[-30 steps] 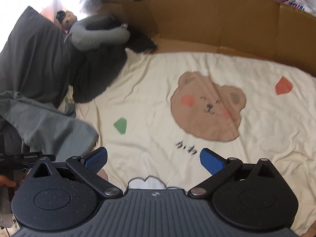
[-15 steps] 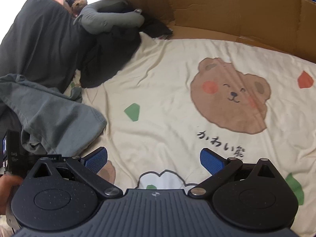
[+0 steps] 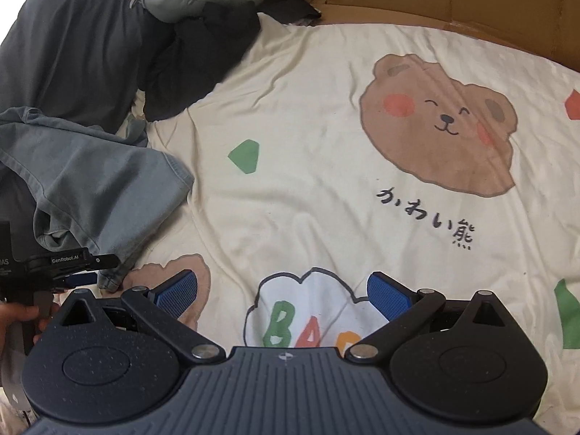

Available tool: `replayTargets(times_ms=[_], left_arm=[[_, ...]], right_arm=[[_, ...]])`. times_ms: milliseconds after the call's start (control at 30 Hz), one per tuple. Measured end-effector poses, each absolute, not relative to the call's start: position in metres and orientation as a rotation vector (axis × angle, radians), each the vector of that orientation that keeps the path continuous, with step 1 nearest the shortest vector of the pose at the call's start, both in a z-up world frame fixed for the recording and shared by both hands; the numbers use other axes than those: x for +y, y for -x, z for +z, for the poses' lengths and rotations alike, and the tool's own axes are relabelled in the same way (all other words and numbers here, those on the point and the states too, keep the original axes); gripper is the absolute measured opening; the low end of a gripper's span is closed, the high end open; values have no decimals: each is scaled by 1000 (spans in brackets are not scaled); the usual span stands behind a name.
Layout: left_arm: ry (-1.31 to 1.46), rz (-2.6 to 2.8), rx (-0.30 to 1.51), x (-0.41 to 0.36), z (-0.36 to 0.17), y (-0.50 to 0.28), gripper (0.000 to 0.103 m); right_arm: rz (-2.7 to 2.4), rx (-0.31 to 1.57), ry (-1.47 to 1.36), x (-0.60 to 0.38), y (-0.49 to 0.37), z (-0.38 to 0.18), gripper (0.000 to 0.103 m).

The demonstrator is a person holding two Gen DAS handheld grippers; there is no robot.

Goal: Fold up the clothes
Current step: 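Close the left tool on the jeans leg hem, then lift the jeans leg with the left tool while the right tool grasps the other hem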

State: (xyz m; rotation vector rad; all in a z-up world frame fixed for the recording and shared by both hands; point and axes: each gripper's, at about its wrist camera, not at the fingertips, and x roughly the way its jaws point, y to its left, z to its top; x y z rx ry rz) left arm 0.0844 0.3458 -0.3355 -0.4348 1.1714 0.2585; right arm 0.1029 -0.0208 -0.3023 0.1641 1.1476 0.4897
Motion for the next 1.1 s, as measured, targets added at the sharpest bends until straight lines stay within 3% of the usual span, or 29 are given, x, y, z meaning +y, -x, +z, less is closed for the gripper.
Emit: replayTargets(times_ms=[100, 167, 267, 300, 333, 433, 833, 1100], left_arm=[[468, 241, 1150, 351, -340, -86, 81], [489, 227, 1140, 352, -340, -86, 71], [517, 205, 1129, 352, -338, -86, 41], [529, 189, 1121, 351, -336, -86, 24], [538, 180, 1118, 350, -335, -88, 21], [518, 126, 1096, 334, -326, -92, 16], [522, -173, 990, 271, -269, -89, 12], [562, -302, 1051, 228, -276, -84, 11]], right_arm=[[522, 1151, -151, -11, -97, -302, 102], [540, 1154, -135, -7, -92, -302, 102], [552, 1159, -114, -4, -85, -302, 102], [555, 1159, -113, -4, -84, -302, 102], [557, 1158, -114, -5, -84, -302, 102], [564, 1150, -134, -7, -84, -302, 102], [607, 1129, -196, -1, -84, -296, 102], [557, 1191, -454, -26, -99, -307, 102]])
